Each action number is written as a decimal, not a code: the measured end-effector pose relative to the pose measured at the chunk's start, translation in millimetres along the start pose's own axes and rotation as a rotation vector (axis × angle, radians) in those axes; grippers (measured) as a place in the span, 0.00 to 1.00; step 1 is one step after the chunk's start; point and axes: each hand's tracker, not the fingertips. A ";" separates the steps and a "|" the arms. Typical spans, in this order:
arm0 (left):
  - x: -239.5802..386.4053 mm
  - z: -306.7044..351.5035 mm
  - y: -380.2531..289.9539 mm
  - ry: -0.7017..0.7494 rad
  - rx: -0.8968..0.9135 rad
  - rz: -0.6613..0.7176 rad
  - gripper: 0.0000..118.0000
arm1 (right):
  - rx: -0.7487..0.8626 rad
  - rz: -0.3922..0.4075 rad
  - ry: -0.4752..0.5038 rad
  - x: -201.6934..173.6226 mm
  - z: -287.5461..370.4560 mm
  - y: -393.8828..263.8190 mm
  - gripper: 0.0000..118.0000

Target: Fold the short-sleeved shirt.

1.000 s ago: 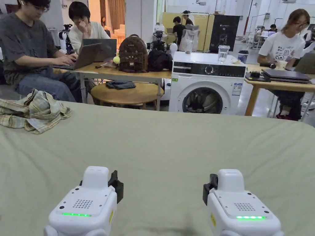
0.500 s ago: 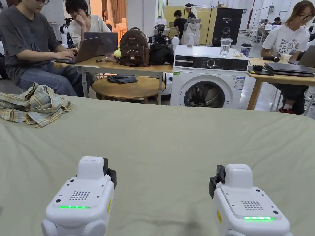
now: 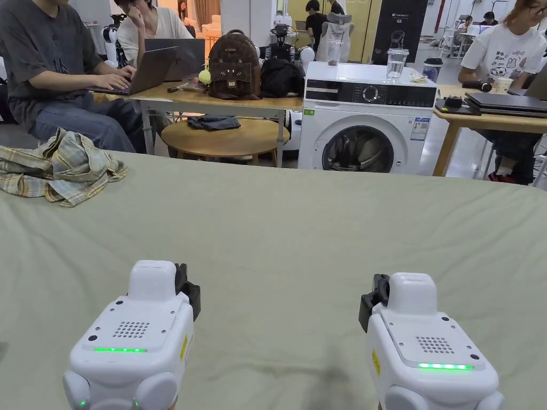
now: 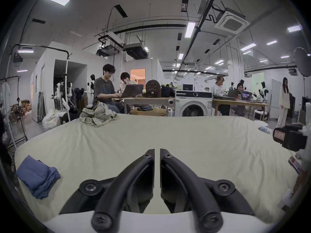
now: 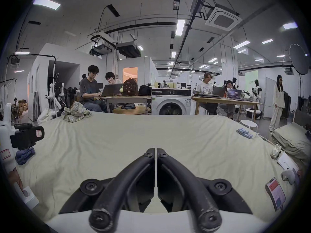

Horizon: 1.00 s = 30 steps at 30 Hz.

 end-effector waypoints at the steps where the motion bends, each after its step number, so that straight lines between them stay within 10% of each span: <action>1: 0.3 0.1 0.0 0.002 -0.001 -0.001 0.00 | 0.000 0.005 0.001 -0.7 -0.5 -0.7 0.00; 8: -1.8 0.7 3.4 0.018 0.001 -0.007 0.10 | 0.007 0.011 -0.006 -3.0 1.4 2.4 0.05; 12: -6.3 2.7 8.5 -0.002 0.006 0.009 0.40 | 0.015 0.016 -0.003 -4.6 0.8 5.3 0.48; 17: -7.1 4.6 11.9 -0.043 0.028 -0.003 0.67 | 0.037 -0.009 -0.023 -4.1 1.0 9.8 0.66; 30: -16.3 4.8 17.2 -0.076 0.058 0.026 0.68 | 0.036 -0.079 -0.011 6.3 -3.2 17.6 0.68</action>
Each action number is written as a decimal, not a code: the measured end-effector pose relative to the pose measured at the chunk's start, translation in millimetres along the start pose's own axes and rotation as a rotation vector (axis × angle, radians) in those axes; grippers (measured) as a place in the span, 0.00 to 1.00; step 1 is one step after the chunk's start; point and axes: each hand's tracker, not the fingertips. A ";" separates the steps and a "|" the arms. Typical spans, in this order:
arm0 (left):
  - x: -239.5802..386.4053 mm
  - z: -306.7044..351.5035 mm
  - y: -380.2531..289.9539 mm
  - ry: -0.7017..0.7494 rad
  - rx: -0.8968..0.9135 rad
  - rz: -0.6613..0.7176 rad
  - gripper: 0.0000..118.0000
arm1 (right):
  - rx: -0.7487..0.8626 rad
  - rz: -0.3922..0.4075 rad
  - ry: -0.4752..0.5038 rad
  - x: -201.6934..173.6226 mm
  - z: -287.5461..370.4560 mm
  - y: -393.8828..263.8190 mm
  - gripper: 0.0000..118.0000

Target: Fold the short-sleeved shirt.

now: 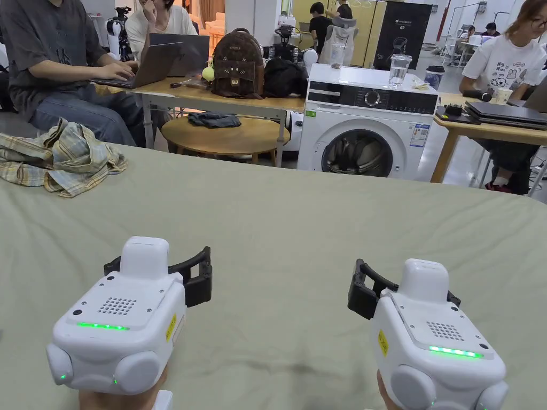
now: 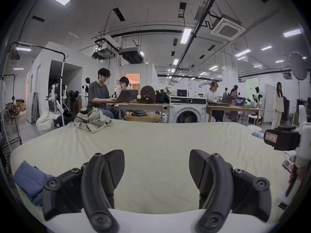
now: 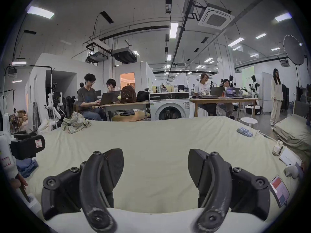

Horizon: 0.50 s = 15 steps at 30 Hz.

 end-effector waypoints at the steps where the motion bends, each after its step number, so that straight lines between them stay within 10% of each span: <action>1: -1.3 -0.3 -1.3 -0.005 0.005 0.000 0.68 | -0.013 0.017 -0.046 -2.3 -1.6 0.5 0.68; 15: 8.5 -1.8 10.4 0.006 0.007 -0.049 0.68 | -0.027 -0.055 -0.033 -4.9 -5.6 5.7 0.69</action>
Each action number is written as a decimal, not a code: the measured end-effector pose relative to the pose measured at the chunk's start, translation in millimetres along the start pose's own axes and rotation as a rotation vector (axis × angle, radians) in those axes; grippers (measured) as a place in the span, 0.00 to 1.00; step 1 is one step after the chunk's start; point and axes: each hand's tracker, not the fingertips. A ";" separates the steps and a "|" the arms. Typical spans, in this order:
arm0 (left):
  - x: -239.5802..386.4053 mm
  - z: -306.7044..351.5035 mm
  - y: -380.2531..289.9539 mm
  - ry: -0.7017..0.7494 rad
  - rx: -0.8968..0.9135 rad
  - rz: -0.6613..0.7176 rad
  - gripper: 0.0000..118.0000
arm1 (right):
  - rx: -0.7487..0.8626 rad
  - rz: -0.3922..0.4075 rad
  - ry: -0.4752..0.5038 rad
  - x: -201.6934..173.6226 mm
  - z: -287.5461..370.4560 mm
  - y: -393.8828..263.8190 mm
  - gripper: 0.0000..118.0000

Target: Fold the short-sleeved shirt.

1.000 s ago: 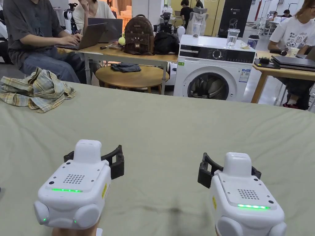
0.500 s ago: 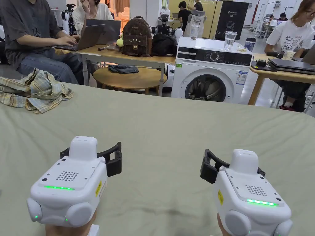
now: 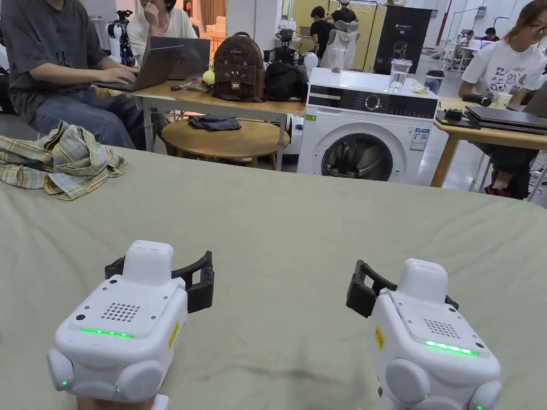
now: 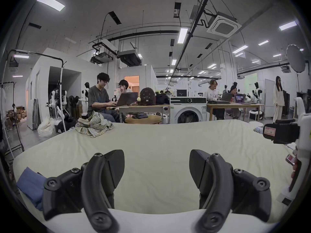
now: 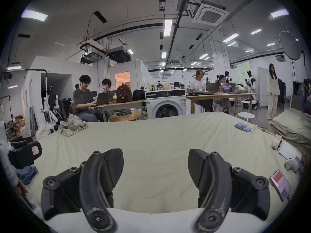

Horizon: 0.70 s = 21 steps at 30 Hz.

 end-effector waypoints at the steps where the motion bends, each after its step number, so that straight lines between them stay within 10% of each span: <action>1: -4.9 -1.8 -5.7 -0.002 -0.001 0.011 0.68 | -0.004 -0.021 0.003 1.1 -0.4 1.0 0.69; 21: -13.1 0.3 -4.8 0.015 -0.006 0.029 0.68 | -0.073 -0.046 -0.116 -6.8 -7.0 8.0 0.75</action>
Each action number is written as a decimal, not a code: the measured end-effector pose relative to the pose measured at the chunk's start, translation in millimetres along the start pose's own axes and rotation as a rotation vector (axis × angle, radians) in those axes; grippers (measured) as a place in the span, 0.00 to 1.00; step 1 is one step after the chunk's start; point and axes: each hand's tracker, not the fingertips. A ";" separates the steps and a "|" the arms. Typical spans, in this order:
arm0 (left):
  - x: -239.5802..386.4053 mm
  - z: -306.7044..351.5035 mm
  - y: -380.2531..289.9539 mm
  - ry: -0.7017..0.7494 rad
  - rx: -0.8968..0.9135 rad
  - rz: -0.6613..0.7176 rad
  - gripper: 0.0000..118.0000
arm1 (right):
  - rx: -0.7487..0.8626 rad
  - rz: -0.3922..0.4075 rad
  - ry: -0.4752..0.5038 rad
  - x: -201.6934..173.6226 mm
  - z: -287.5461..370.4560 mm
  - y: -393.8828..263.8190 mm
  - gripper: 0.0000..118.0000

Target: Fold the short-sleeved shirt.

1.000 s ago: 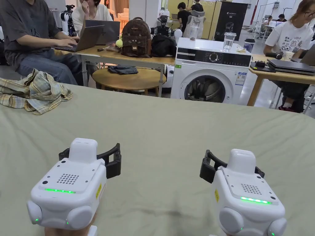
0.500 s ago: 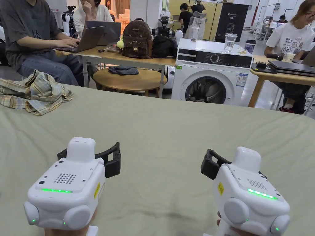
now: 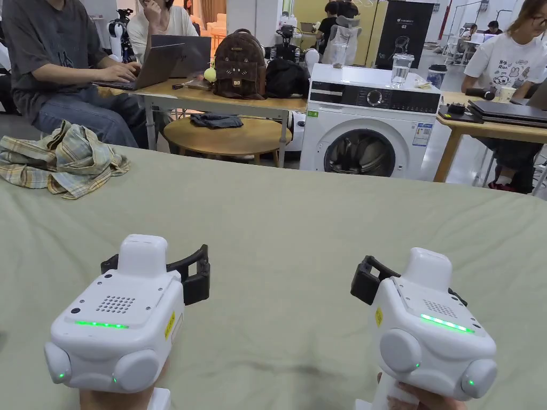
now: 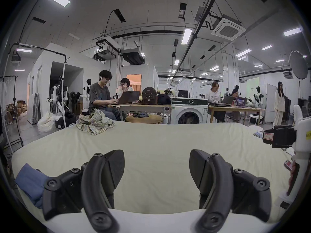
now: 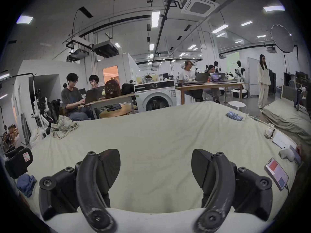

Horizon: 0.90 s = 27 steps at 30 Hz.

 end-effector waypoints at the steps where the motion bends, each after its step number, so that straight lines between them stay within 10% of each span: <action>1: 0.8 1.9 -0.5 0.002 0.002 0.000 0.68 | 0.002 0.002 0.004 0.2 0.3 -0.1 0.75; 27: -0.7 1.2 -1.5 0.024 -0.017 -0.008 0.68 | -0.009 0.101 0.021 -4.6 -3.0 -5.4 0.75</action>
